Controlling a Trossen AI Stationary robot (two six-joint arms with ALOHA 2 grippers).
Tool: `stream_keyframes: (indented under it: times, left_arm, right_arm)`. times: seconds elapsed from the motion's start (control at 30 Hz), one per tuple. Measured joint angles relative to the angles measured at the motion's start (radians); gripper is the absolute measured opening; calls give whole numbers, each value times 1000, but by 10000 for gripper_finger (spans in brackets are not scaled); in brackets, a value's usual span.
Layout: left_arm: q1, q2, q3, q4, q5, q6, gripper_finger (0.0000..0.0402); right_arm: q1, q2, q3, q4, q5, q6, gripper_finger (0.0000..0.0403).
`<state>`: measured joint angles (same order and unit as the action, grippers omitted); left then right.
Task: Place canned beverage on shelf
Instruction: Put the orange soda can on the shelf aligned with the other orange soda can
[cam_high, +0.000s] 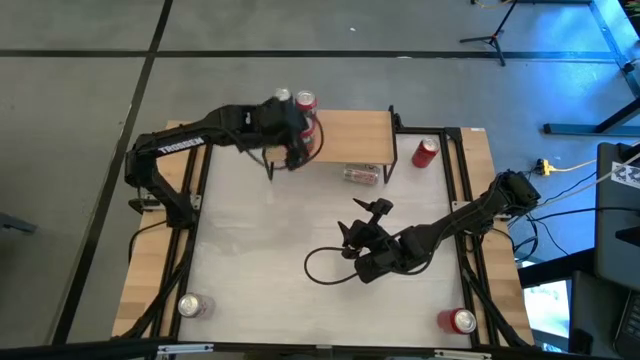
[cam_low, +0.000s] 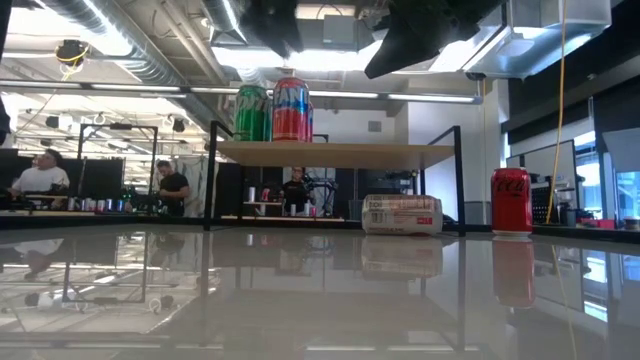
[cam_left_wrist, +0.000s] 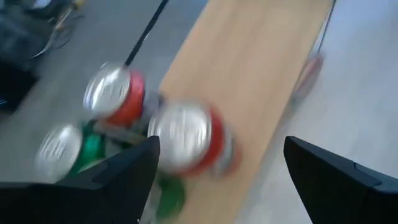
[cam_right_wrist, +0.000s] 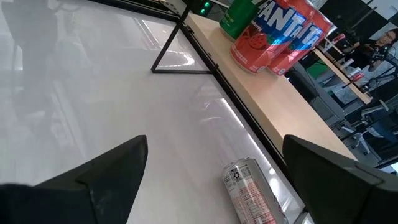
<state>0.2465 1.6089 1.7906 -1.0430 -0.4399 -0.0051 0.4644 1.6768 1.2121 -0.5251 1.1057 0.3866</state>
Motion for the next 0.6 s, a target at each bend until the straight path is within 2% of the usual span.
stream_keyframes:
  times: [0.17, 0.33, 0.43, 0.6]
  left_arm:
    - [-101, -4, -47, -133, -164, -43, 335]
    - [-215, -7, -163, -109, -186, -9, 334]
    - [-275, -7, -258, -43, -220, 95, 334]
    - [-331, -6, -364, 37, -381, 172, 334]
  right_arm:
    - [0, 0, 0, 0, 0, -1, 370]
    - [0, 0, 0, 0, 0, -1, 370]
    - [0, 0, 0, 0, 0, -1, 370]
    - [0, 0, 0, 0, -17, 0, 370]
